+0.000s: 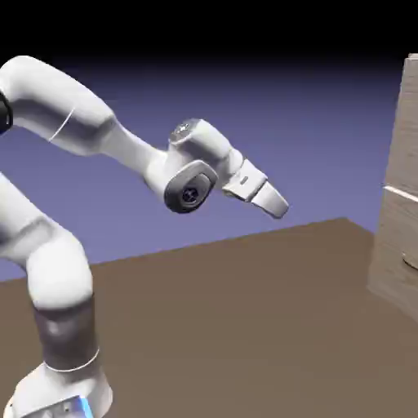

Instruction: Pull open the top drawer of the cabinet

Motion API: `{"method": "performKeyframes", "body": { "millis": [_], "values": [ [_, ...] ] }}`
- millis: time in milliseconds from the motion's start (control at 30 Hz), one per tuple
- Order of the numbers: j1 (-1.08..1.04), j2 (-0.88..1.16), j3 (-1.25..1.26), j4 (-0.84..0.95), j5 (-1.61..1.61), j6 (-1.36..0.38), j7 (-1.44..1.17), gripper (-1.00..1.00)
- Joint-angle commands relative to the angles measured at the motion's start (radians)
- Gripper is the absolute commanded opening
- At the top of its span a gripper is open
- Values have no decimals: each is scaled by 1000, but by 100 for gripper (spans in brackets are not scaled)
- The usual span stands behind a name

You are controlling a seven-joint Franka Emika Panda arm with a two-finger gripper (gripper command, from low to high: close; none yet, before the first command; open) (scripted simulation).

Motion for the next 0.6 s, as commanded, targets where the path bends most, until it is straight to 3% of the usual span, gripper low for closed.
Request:
{"method": "performKeyframes", "body": {
  "millis": [0,567],
  "values": [
    [7,19,-11,26,44,-3,-10,0],
    [127,348,-206,469,783,-55,-185,0]
  ]
}}
